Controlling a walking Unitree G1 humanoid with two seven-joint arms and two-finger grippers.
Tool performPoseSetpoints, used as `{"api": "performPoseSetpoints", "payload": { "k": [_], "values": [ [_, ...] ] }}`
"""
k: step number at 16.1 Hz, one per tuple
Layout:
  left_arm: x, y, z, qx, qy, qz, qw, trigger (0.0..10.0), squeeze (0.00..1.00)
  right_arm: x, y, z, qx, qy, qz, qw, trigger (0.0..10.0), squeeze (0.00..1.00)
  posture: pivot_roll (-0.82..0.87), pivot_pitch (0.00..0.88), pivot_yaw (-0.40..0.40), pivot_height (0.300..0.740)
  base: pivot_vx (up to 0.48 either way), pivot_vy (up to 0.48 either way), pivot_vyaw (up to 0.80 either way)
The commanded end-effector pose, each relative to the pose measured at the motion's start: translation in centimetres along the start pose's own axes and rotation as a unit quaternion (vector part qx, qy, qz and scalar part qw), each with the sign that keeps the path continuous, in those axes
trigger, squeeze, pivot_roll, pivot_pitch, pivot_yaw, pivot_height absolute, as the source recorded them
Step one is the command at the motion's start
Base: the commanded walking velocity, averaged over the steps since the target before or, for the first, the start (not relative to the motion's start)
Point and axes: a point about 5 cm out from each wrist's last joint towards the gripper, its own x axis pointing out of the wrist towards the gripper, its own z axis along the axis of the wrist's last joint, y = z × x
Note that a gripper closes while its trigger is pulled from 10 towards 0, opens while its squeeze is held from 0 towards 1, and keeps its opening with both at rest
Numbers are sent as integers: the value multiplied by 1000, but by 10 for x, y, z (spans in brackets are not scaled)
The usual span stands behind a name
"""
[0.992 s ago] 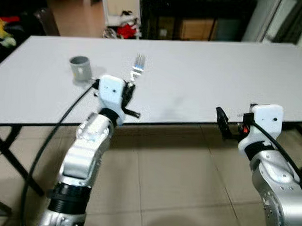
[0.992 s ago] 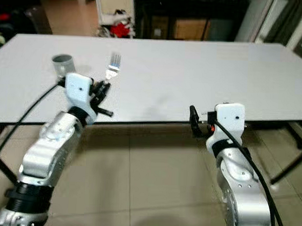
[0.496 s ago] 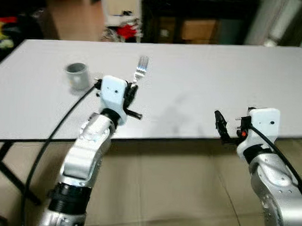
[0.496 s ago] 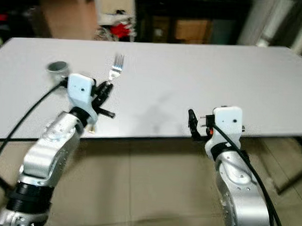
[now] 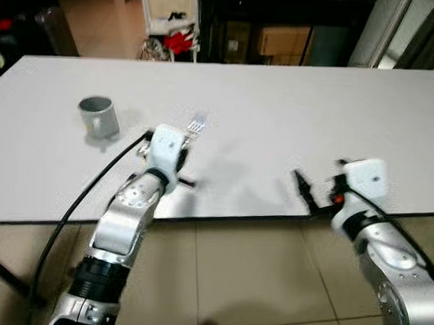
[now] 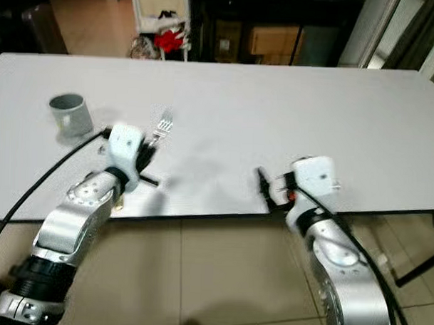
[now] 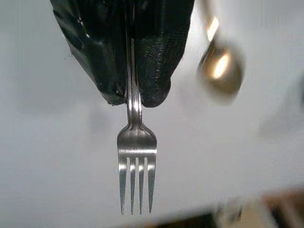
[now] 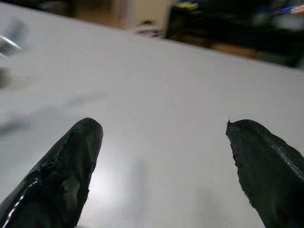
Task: Setting the table
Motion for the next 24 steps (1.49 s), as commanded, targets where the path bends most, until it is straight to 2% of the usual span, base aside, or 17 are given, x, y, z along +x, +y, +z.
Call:
{"api": "performPoseSetpoints", "payload": {
  "k": [1, 4, 6, 8, 11, 13, 16, 20, 22, 23, 24],
  "values": [
    [5, 1, 4, 1, 10, 4, 1000, 10000, 0, -2, 1, -2, 7, 9, 24, 1000, 10000, 0, -32, 0, -16, 740, 0, 0, 0],
    [14, -2, -1, -2, 38, -2, 999, 10000, 0, -2, 1, -3, -4, 14, 58, 998, 10000, 0, -38, 0, -10, 740, 0, 0, 0],
    [23, -2, -7, 6, 71, 15, 997, 10000, 0, 0, 6, -3, 1, 7, 121, 993, 10000, 0, -41, 0, -4, 740, 0, 0, 0],
    [30, -5, -8, -5, 89, 22, 996, 10000, 0, -6, 16, -3, 25, 3, 205, 979, 10000, 0, -39, 0, -4, 740, 0, 0, 0],
    [37, -11, -13, -32, 128, 44, 990, 10000, 0, -12, 19, -10, 16, 34, 273, 961, 10000, 0, -37, 0, -7, 740, 0, 0, 0],
    [40, -14, -15, -55, 141, 51, 987, 10000, 0, -13, 18, -11, 13, 39, 282, 959, 10000, 0, -37, 0, -11, 740, 0, 0, 0],
    [42, -17, -21, -68, 160, 79, 982, 10000, 0, -12, 18, -10, 11, 39, 289, 956, 10000, 0, -37, 0, -11, 740, 0, 0, 0],
    [47, -13, -23, -51, 162, 129, 977, 10000, 0, -13, 19, -10, 7, 38, 293, 955, 10000, 0, -42, 0, -11, 740, 0, 0, 0],
    [48, -15, -23, -55, 161, 135, 976, 10000, 0, -13, 18, -9, 5, 37, 292, 956, 10000, 0, -43, 0, -11, 740, 0, 0, 0],
    [49, -17, -23, -71, 162, 137, 975, 10000, 965, -12, 18, -9, 4, 36, 289, 957, 10000, 0, -43, 0, -11, 740, 0, 0, 0],
    [49, -19, -23, -82, 163, 138, 973, 10000, 1000, -12, 18, -9, 4, 36, 289, 957, 10000, 0, -42, 0, -12, 740, 0, 0, 0]
  ]
}}
